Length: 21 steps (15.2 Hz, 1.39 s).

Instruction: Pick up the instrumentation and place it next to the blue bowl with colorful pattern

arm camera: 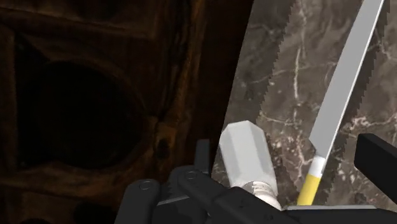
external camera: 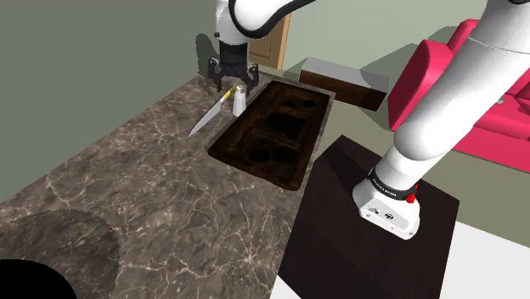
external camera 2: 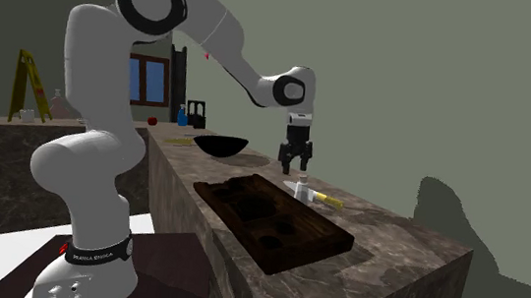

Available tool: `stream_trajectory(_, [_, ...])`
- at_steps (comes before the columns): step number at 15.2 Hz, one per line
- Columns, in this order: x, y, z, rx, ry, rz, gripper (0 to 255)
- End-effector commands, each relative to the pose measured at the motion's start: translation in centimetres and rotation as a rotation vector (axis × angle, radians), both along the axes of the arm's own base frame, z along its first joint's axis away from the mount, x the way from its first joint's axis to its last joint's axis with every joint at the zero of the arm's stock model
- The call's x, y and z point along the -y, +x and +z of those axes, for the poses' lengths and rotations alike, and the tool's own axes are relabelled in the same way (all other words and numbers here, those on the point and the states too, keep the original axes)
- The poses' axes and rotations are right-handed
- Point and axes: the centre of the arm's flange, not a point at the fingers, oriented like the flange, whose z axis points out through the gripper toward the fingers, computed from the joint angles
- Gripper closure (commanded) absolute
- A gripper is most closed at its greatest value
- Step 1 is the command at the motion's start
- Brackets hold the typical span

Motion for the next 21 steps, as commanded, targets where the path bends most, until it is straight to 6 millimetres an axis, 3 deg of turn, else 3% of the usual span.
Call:
stream_trajectory(1, [-0.8, 2.2, -1.5, -0.003, 0.001, -0.080, 0])
stream_trajectory(6, [-1.4, 7.2, -4.7, -0.011, 0.003, -0.242, 0])
stream_trajectory(14, [-1.4, 7.2, -8.7, -0.011, 0.003, -0.242, 0])
stream_trajectory(21, [-1.4, 7.2, -8.7, -0.011, 0.003, -0.242, 0])
